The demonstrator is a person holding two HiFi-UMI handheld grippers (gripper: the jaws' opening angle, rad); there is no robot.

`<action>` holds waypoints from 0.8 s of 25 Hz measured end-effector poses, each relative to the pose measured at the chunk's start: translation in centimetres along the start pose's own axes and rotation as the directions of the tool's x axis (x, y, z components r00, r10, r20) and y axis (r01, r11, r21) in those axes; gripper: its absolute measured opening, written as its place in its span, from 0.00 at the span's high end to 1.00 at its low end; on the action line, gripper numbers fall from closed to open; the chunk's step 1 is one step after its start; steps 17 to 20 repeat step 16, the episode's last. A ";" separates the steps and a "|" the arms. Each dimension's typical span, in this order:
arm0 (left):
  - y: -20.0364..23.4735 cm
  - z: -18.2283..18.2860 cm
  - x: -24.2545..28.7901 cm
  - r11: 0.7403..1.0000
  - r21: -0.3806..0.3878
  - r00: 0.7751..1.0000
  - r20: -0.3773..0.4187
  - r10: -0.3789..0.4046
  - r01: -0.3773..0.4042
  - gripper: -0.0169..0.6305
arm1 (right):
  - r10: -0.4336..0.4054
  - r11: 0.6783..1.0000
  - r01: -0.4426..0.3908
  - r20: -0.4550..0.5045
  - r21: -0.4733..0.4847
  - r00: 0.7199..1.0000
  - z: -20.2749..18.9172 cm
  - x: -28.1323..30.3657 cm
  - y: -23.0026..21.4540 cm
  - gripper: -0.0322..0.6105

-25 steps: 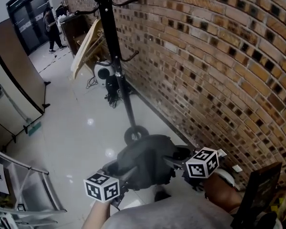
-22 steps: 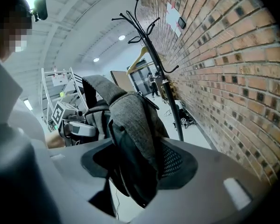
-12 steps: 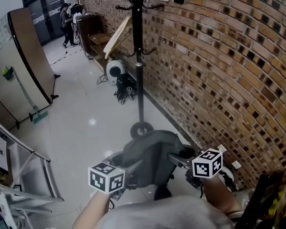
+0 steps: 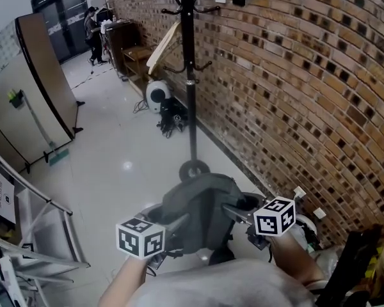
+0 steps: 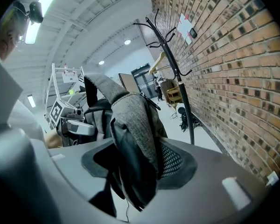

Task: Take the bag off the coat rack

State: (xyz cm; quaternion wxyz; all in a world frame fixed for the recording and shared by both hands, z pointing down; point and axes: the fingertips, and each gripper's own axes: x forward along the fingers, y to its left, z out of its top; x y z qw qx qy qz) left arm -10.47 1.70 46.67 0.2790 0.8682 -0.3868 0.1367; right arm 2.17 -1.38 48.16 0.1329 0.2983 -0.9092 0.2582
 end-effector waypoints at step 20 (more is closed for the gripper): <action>-1.5 -0.6 -0.2 1.000 -0.015 1.000 -0.006 -0.015 0.015 0.54 | -0.025 1.000 0.025 0.000 -0.005 1.000 -0.6 -1.5 0.5 0.59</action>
